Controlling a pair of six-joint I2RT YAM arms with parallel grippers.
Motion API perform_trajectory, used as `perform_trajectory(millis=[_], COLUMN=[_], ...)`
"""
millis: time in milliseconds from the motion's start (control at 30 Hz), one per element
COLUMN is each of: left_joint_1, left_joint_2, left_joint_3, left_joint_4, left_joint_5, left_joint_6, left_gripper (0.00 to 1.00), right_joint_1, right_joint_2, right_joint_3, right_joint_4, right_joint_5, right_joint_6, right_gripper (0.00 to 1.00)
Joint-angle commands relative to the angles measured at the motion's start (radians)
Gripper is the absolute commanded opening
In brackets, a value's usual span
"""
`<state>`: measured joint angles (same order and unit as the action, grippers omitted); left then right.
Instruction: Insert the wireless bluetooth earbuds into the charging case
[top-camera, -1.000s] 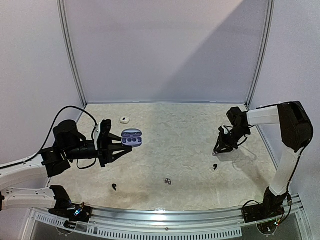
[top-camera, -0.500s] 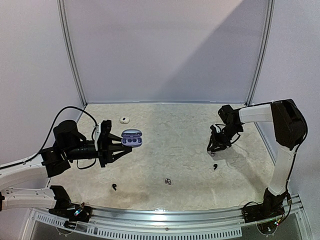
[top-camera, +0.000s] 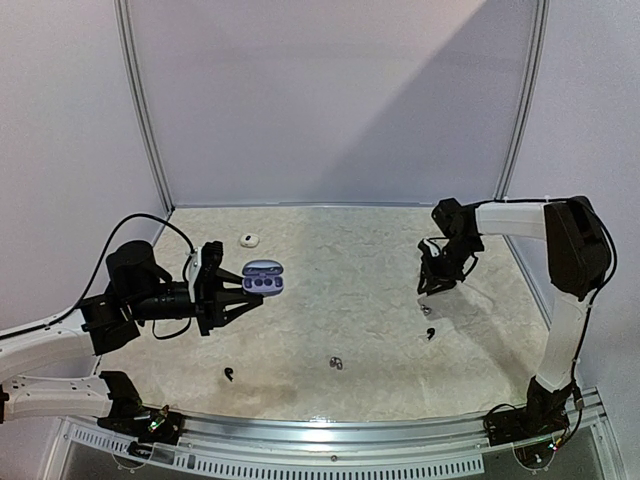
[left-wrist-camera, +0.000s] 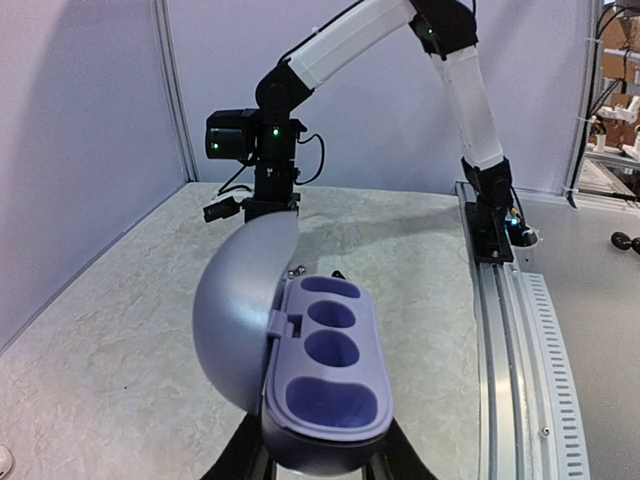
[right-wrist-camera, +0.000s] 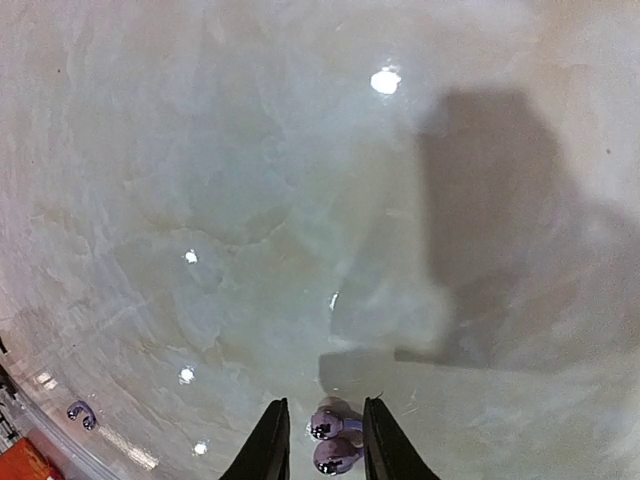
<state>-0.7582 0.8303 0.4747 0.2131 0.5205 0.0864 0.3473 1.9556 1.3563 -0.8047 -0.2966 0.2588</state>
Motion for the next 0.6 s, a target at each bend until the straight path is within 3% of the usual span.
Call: perform_trajectory(millis=[0,567], left_joint_1=[0.013,0.014], left_joint_2=[-0.013,-0.014], left_joint_3=[-0.015,-0.019], left_joint_4=[-0.009,-0.014], left_joint_5=[-0.006,-0.006], left_joint_6=[0.013,0.024], left_gripper=[0.0,0.0], right_joint_1=[-0.022,-0.022], right_joint_2=[-0.007,-0.01], right_joint_3=[0.02,-0.078], right_joint_4=[-0.063,-0.023], right_joint_5=[0.071,0.004], right_joint_6=[-0.043,-0.04], right_gripper=[0.26,0.29])
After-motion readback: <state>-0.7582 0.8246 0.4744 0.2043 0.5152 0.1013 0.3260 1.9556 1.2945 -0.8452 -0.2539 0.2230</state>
